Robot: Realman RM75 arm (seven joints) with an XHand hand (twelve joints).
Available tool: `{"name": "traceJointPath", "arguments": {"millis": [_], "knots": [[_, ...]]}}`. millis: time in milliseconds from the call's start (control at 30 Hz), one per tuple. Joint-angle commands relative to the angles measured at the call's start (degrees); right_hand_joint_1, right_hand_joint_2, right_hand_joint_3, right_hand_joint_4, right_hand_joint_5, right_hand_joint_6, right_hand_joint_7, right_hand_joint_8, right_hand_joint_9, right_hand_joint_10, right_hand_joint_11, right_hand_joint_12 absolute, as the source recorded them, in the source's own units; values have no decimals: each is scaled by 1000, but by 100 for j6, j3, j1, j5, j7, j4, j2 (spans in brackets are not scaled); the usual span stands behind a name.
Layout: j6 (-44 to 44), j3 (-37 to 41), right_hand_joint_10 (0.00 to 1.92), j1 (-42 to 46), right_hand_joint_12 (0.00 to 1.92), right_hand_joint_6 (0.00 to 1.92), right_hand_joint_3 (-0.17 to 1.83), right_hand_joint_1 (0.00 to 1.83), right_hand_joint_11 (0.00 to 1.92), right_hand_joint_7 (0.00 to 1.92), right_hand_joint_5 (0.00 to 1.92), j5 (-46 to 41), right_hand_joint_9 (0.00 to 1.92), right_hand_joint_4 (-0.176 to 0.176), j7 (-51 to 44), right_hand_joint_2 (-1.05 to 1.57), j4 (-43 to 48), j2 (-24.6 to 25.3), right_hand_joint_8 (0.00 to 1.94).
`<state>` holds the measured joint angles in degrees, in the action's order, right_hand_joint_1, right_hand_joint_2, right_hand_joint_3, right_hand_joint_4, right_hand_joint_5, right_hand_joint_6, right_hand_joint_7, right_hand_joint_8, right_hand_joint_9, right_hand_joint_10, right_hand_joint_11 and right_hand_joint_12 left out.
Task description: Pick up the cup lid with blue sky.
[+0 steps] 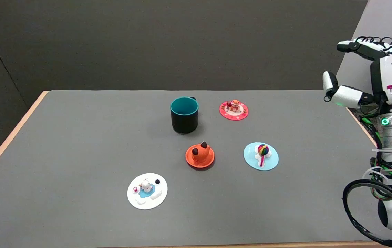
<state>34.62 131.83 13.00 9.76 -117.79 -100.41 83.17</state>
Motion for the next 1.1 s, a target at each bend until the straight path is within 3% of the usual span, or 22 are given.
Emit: {"name": "traceJointPath", "arguments": {"millis": [33, 233, 533, 667, 867, 1100], "knots": [[132, -105, 181, 33, 674, 272, 944, 911, 284, 723, 747, -484, 548, -130, -143, 558, 167, -6, 202], [-66, -209, 181, 227, 667, 274, 945, 910, 285, 724, 749, -467, 549, -132, -139, 559, 103, -233, 202], [-593, -1227, 185, 633, 666, 261, 946, 909, 282, 736, 734, 122, 569, -127, 119, 564, 168, -1335, 205], [-787, -1752, 182, 455, 663, 246, 963, 921, 263, 686, 708, 822, 535, -117, 399, 530, 239, -1153, 197], [-1099, -1943, 190, 302, 607, 221, 1000, 850, 224, 565, 549, 1887, 448, -91, 1027, 460, 530, -942, 188], [-1925, -2309, 179, 627, 551, 185, 986, 877, 244, 540, 489, 2048, 449, -88, 1151, 402, 553, -879, 181]]}}
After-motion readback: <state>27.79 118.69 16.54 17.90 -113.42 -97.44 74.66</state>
